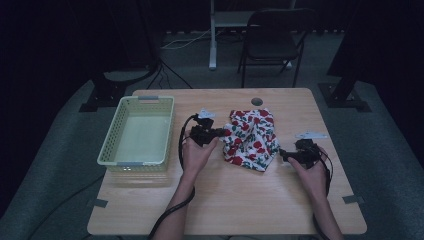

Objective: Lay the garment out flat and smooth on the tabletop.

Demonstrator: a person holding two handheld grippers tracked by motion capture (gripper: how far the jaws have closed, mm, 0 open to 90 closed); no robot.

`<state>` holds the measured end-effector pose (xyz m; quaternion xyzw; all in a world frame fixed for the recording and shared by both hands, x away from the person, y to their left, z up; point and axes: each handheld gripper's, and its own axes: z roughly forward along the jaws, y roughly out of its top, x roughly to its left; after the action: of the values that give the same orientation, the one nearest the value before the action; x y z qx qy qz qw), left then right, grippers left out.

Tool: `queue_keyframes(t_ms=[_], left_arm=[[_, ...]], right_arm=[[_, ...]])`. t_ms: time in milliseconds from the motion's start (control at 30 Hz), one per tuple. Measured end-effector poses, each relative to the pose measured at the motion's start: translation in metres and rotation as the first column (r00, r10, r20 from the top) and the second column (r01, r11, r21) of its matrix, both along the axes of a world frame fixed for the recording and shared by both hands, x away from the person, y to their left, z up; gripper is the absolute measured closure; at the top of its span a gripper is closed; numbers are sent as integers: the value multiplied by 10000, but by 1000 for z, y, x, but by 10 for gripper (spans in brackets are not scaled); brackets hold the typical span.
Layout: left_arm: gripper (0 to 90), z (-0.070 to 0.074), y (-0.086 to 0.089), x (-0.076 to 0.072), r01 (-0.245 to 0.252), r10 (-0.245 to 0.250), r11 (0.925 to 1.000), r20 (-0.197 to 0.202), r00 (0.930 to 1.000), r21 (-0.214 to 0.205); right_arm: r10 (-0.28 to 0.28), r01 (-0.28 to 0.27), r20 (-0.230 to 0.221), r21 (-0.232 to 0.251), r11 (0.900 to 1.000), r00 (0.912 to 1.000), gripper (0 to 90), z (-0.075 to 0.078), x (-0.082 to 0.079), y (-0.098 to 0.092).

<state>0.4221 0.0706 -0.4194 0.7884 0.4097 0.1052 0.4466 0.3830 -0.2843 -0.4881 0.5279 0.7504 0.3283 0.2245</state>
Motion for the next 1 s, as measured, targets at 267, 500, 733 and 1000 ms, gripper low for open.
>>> queue_keyframes(t_ms=[267, 500, 733, 1000], left_arm=[[898, -1, 12, -2, -163, 164, 9998, -79, 9998, 111], [900, -3, 25, -4, -665, 669, 9976, -207, 9975, 196], [899, -4, 43, -6, -1169, 1172, 9930, -288, 9927, 146], [899, 2, 52, -13, -1539, 1541, 9879, -81, 9880, 194]], right_arm=[[0, 0, -8, 1, 10000, 10000, 174, 0, 0, 0], [-6, 6, -8, 5, 10000, 10000, 174, 0, 0, 0], [-5, 5, -5, 5, 10000, 10000, 174, 0, 0, 0], [-6, 6, -9, 4, 10000, 10000, 174, 0, 0, 0]])
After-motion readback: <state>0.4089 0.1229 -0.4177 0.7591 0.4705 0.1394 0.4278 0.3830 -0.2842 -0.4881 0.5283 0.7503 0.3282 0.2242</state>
